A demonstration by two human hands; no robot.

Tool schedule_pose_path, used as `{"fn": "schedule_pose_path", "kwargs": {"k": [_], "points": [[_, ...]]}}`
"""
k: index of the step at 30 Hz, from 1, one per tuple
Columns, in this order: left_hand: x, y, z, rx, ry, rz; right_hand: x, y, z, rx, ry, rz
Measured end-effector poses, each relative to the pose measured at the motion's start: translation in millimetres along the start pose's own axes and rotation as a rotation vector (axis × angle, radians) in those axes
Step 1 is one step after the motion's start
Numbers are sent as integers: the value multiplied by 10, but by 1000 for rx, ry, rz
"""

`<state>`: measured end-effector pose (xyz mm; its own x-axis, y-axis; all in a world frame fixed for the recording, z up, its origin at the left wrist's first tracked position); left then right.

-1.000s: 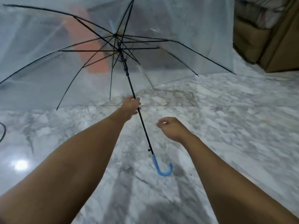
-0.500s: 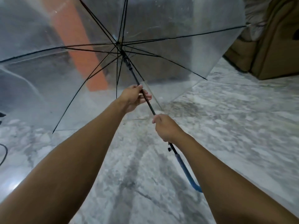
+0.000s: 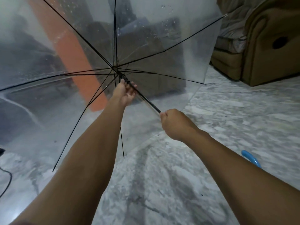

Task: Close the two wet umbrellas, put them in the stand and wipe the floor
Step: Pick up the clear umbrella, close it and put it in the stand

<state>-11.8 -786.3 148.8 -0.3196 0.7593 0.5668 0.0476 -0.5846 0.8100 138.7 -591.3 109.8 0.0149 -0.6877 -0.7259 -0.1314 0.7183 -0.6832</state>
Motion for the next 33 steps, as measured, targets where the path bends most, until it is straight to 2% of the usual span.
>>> {"fn": "schedule_pose_path", "kwargs": {"k": [10,17,22,29,33], "points": [[-7,158,-149,24,40,27,-74,-98,108,-62,-35,26],[11,281,-268,69,10,62,-76,-116,95,-92,-60,56],[20,278,-260,73,48,-46,-128,-121,49,-69,-54,90],[337,-427,184,-62,-117,-50,-120,-124,-233,26,-19,27],[271,-574,166,-95,-145,11,-99,-36,-321,49,-24,50]]}}
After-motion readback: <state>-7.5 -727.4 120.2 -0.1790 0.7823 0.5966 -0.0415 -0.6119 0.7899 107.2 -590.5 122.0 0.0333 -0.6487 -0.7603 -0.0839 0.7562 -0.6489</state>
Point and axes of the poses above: each hand's wrist, its own z-axis away from the middle knuckle, its own x-axis out of the palm, y = z × x, the point moved 3 cm from there along -z, towards the middle knuckle, and after that the axes turned 3 degrees about z, right-handed, at the moved point
